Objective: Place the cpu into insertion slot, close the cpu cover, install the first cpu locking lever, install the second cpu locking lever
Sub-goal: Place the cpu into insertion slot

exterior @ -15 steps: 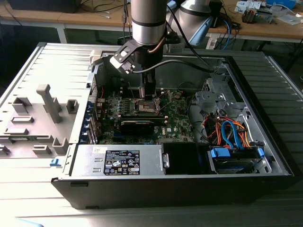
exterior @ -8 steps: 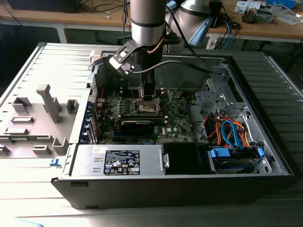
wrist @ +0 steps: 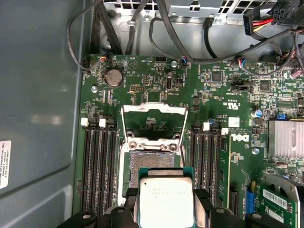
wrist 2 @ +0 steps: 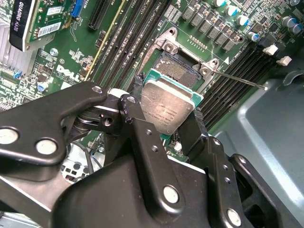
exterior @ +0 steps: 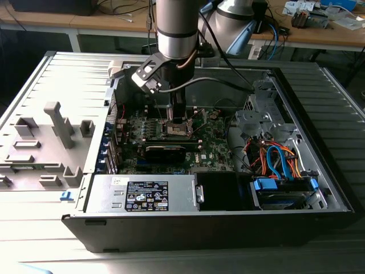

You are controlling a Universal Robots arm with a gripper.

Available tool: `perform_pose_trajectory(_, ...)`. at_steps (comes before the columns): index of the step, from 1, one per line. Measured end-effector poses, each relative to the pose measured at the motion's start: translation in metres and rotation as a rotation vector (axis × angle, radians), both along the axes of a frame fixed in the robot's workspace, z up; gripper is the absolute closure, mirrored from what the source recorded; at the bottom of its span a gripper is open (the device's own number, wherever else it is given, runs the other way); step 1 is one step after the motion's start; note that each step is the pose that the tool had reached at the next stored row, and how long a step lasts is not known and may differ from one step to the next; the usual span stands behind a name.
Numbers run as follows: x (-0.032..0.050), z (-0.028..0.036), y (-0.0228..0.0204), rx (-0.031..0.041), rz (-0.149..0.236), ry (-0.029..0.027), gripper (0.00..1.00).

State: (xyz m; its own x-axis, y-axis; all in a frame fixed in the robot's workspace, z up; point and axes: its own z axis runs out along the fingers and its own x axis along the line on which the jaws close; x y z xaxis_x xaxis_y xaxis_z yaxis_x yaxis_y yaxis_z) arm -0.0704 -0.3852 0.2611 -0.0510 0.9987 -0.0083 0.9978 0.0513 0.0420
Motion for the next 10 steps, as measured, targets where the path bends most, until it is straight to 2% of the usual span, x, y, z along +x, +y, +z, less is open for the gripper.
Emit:
perform_pose_trajectory(2, 0.0000, -0.0003, 0.0000, 0.0000, 0.000, 0.0000, 0.45)
perform_pose_trajectory(4, -0.0010, -0.0077, 0.0008, 0.0000, 0.000, 0.0000, 0.45)
perform_pose_trajectory(10, -0.0010, -0.0097, 0.0009, 0.0000, 0.000, 0.0000, 0.45)
